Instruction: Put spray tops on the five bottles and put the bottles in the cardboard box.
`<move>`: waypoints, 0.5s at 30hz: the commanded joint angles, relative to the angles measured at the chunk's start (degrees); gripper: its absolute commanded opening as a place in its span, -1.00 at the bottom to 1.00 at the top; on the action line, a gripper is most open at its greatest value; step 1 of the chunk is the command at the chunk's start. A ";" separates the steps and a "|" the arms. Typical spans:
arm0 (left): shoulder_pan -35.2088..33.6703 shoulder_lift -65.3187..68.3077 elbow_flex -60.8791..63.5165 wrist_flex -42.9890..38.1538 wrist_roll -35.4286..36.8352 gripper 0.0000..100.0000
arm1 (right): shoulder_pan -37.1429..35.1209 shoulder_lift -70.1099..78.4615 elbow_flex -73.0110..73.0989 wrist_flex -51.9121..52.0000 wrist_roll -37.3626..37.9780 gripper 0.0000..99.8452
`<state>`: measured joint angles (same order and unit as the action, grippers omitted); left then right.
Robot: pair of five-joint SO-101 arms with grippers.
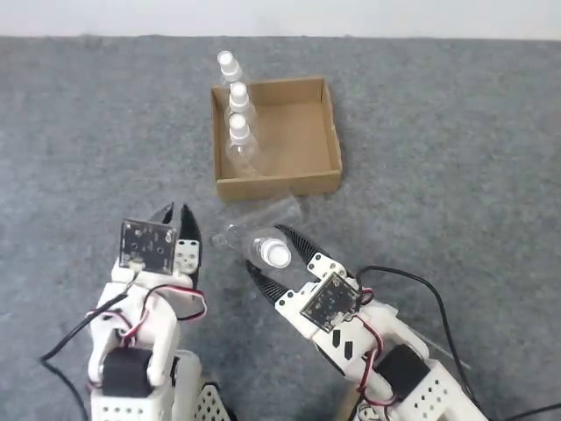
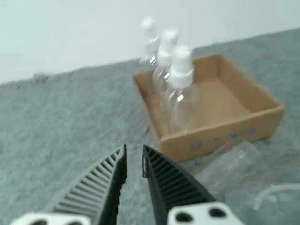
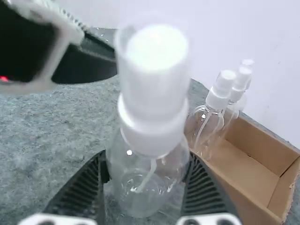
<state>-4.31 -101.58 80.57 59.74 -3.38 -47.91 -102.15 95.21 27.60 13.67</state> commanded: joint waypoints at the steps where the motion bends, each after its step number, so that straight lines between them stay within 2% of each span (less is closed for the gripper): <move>1: -3.43 -0.26 2.24 -3.34 -0.44 -0.90 | 0.75 -1.71 0.97 2.15 0.97 -0.99; 6: -4.92 -0.26 9.10 -5.27 -0.35 -0.89 | 0.66 -1.71 -0.79 4.88 0.70 -0.99; 11: -5.63 -0.26 9.10 -5.63 -0.18 -0.89 | 0.84 -1.63 -2.81 5.85 0.70 -0.99; 15: -5.63 -0.26 9.10 -5.63 -0.35 -0.89 | 0.84 -1.63 -7.91 12.18 0.53 -0.99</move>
<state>-9.76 -100.79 90.51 56.13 -3.56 -47.82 -102.24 93.54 36.48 13.85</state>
